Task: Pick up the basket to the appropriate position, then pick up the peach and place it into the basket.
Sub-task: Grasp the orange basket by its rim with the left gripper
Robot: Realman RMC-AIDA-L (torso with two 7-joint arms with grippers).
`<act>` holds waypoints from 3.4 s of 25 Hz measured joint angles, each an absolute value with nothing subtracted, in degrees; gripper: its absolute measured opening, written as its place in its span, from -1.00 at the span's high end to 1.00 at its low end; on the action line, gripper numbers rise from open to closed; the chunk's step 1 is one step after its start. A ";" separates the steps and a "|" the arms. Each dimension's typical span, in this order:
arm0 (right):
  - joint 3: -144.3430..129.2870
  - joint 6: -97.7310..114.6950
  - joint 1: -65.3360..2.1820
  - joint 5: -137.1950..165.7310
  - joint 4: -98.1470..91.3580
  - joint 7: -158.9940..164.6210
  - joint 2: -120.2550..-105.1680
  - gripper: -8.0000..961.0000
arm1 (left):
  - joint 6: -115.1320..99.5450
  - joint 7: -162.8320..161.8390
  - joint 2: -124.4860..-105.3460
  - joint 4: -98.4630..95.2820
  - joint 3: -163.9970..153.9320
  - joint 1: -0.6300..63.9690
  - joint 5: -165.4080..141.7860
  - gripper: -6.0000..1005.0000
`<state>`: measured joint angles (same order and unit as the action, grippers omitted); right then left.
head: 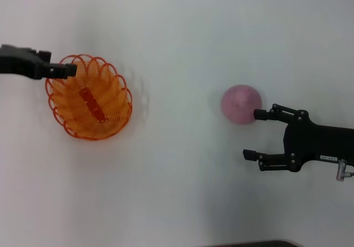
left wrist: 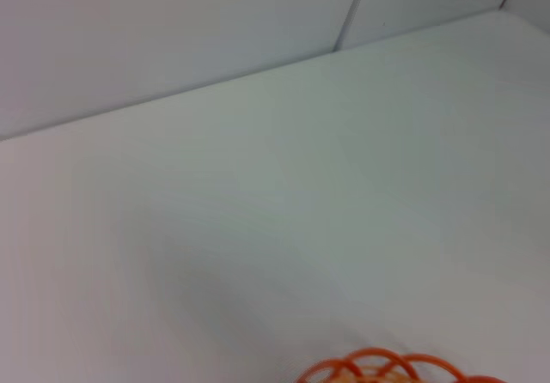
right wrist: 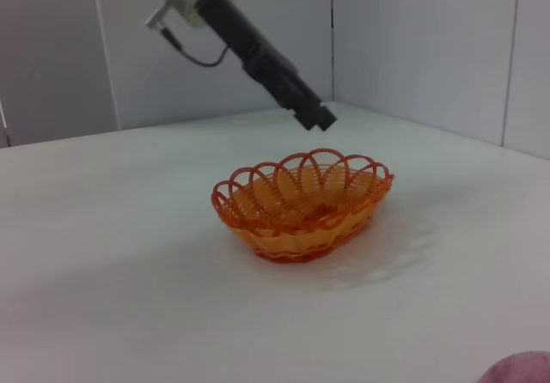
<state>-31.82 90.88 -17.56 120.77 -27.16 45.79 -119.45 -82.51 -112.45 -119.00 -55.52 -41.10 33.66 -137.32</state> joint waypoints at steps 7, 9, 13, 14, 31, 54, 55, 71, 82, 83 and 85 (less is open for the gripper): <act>-31.82 90.89 -17.64 120.85 -27.18 45.79 -119.44 -0.97 | -78.23 -114.25 -118.79 -53.65 -44.09 39.94 -144.59 -0.68; -31.82 90.89 -17.67 120.89 -27.22 45.79 -119.44 -0.97 | -77.51 -114.82 -118.67 -53.36 -44.15 41.12 -146.15 -0.68; -31.82 90.89 -17.67 120.94 -27.24 45.79 -119.44 -0.97 | -75.51 -115.49 -118.65 -52.08 -44.37 42.56 -149.48 -0.68; -31.81 90.92 -17.67 120.94 -27.24 45.79 -119.44 -0.97 | -75.11 -115.62 -118.65 -51.41 -44.42 42.87 -150.32 -0.68; -31.82 91.06 -17.66 120.94 -27.25 45.88 -119.52 -0.97 | -68.36 -117.86 -119.46 -43.04 -50.39 49.35 -160.55 -0.68; -31.91 91.05 -17.93 121.03 -27.25 45.88 -119.53 -0.97 | -67.26 -119.82 -120.55 -43.42 -54.84 49.62 -163.66 -0.10; -31.90 91.06 -17.93 121.03 -27.25 45.88 -119.54 -0.97 | -67.29 -119.84 -120.57 -43.44 -54.89 49.62 -163.66 0.00; -31.90 90.97 -18.02 121.02 -27.25 45.88 -119.53 -0.97 | -72.42 -123.09 -119.67 -45.12 -54.42 50.67 -163.65 0.66; -31.90 91.01 -17.96 121.02 -27.25 46.39 -119.52 -0.97 | -78.70 -132.77 -116.43 -44.27 -48.97 53.43 -163.58 0.70; -31.90 91.01 -17.95 121.02 -27.24 46.64 -119.50 -0.97 | -80.02 -133.15 -115.94 -44.08 -47.29 53.79 -163.53 0.71; -31.90 91.05 -17.94 121.02 -27.25 46.91 -119.46 -0.97 | -82.41 -133.89 -114.87 -43.09 -44.26 54.46 -163.52 0.72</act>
